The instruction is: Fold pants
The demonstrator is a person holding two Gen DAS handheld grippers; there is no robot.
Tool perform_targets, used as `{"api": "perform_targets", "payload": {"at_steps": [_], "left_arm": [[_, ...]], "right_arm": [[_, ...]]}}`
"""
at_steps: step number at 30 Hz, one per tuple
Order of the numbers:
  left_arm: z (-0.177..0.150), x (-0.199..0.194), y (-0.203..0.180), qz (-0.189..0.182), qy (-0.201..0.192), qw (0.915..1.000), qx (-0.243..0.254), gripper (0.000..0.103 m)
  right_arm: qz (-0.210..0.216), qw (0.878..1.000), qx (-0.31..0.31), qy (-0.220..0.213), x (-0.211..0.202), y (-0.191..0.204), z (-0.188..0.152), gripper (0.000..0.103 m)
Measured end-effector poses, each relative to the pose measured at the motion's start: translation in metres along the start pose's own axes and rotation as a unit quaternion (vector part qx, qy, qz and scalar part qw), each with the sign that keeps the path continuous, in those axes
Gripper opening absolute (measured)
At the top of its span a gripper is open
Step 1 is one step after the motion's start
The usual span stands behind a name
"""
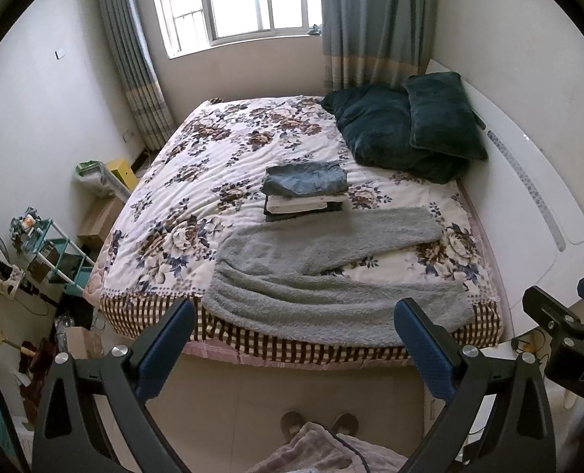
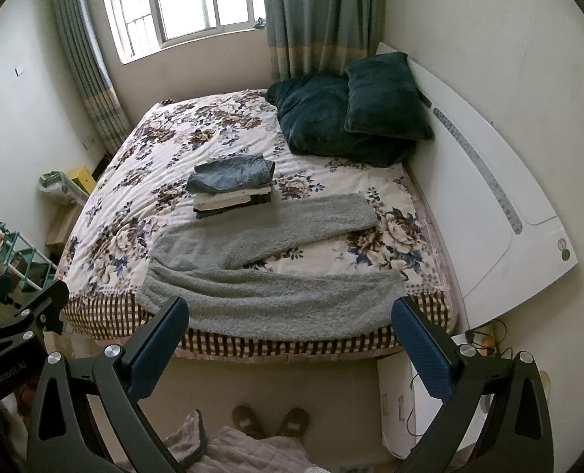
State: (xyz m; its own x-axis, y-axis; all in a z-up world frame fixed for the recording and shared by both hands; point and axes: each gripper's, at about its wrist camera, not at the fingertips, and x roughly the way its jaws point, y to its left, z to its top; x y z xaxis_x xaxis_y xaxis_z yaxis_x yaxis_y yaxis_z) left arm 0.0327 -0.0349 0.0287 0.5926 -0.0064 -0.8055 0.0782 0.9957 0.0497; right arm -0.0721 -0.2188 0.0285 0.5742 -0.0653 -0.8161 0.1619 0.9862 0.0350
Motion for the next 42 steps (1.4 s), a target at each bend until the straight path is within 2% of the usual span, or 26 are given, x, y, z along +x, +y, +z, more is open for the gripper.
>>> {"api": "perform_targets", "payload": {"at_steps": [16, 21, 28, 31, 35, 42], "left_arm": [[-0.006, -0.001, -0.006, -0.006, 0.0, 1.0, -0.005, 0.103], [-0.021, -0.003, -0.01, -0.008, 0.002, 0.9999, -0.01, 0.103], [-0.025, 0.021, -0.012, 0.025, -0.014, 0.9985, -0.047, 0.103], [-0.023, 0.046, -0.007, 0.052, -0.022, 0.9968, -0.057, 0.103], [-0.011, 0.102, 0.002, 0.08, 0.011, 0.9948, -0.062, 0.103], [0.023, 0.219, 0.018, 0.103, 0.059, 0.9918, -0.046, 0.103]], "right_arm": [[0.007, 1.0, 0.002, 0.002, -0.003, -0.002, 0.002, 0.103], [0.009, 1.0, 0.0, 0.002, -0.006, -0.004, -0.001, 0.103], [0.012, 1.0, 0.001, -0.001, 0.008, -0.008, -0.004, 0.103], [0.001, 1.0, -0.004, -0.009, 0.031, -0.012, 0.001, 0.103], [-0.022, 1.0, -0.004, 0.004, 0.081, -0.011, 0.02, 0.103], [-0.043, 0.998, 0.018, 0.048, 0.212, -0.034, 0.068, 0.103]]}}
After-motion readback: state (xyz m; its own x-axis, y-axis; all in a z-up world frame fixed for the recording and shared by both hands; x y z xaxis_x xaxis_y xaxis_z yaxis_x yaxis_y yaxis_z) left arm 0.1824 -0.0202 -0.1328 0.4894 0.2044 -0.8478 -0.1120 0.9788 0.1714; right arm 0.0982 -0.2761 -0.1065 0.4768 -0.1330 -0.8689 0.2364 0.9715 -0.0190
